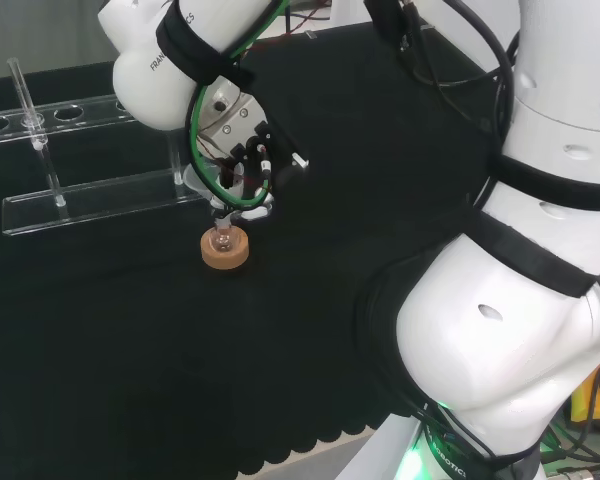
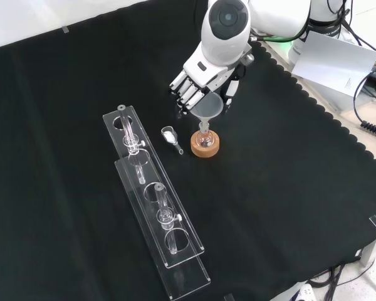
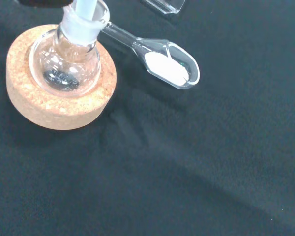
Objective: Place the funnel on the round-bottom flask.
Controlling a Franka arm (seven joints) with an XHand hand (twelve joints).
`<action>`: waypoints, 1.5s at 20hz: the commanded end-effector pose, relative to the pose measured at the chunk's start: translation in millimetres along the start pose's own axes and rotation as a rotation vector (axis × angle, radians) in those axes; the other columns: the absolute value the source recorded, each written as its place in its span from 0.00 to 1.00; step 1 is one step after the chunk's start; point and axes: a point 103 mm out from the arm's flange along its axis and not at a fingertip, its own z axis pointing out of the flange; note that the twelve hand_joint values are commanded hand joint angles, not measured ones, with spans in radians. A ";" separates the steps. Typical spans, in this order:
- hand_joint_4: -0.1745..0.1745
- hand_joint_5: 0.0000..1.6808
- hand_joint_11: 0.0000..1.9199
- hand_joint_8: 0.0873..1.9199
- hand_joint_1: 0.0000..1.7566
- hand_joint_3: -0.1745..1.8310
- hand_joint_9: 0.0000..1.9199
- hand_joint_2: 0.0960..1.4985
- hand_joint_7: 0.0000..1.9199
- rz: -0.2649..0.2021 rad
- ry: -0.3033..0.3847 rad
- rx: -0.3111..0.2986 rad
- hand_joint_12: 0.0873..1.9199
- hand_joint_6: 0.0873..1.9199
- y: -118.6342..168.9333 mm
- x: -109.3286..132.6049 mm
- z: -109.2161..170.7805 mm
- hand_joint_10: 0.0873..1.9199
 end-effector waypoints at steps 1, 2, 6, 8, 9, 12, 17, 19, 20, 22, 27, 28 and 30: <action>0.34 0.23 0.15 0.37 0.43 0.00 0.35 0.64 0.20 -0.002 0.005 0.004 0.68 0.34 0.2 0.6 0.8 0.30; 0.34 0.23 0.15 0.37 0.43 0.00 0.35 0.64 0.20 -0.002 0.005 0.004 0.68 0.34 0.1 0.6 0.9 0.30; 0.34 0.23 0.15 0.37 0.43 0.00 0.35 0.64 0.20 -0.004 0.013 0.006 0.68 0.34 -0.2 1.3 1.6 0.30; 0.33 0.22 0.15 0.38 0.43 0.00 0.34 0.65 0.20 -0.005 0.021 0.011 0.68 0.34 -0.3 3.2 3.2 0.30; 0.33 0.22 0.15 0.38 0.43 0.00 0.34 0.65 0.20 -0.006 0.033 0.016 0.68 0.33 -0.4 3.8 4.5 0.30; 0.30 0.19 0.15 0.39 0.42 0.00 0.33 0.64 0.18 -0.054 0.072 0.004 0.69 0.24 -0.4 4.6 6.5 0.31; 0.27 0.17 0.15 0.39 0.40 0.00 0.32 0.64 0.15 -0.033 0.060 0.020 0.69 0.05 -0.8 7.6 8.9 0.32; 0.26 0.15 0.14 0.39 0.40 0.00 0.31 0.64 0.14 -0.026 0.052 0.023 0.69 0.03 -1.0 8.9 8.1 0.33; 0.26 0.15 0.14 0.39 0.40 0.00 0.30 0.63 0.13 -0.024 0.053 0.028 0.69 0.01 -1.1 8.8 8.0 0.33; 0.26 0.14 0.14 0.39 0.40 0.00 0.30 0.63 0.12 -0.019 0.062 0.033 0.69 0.00 -1.8 8.1 8.7 0.33; 0.26 0.12 0.14 0.38 0.40 0.00 0.29 0.63 0.11 -0.011 0.073 0.049 0.69 0.00 -5.3 6.1 14.7 0.33; 0.26 0.12 0.14 0.38 0.40 0.00 0.29 0.63 0.11 -0.024 0.084 0.049 0.69 0.00 -6.0 5.1 15.1 0.33; 0.26 0.10 0.13 0.38 0.40 0.00 0.28 0.63 0.10 -0.033 0.100 0.051 0.69 0.00 -6.5 3.4 16.0 0.33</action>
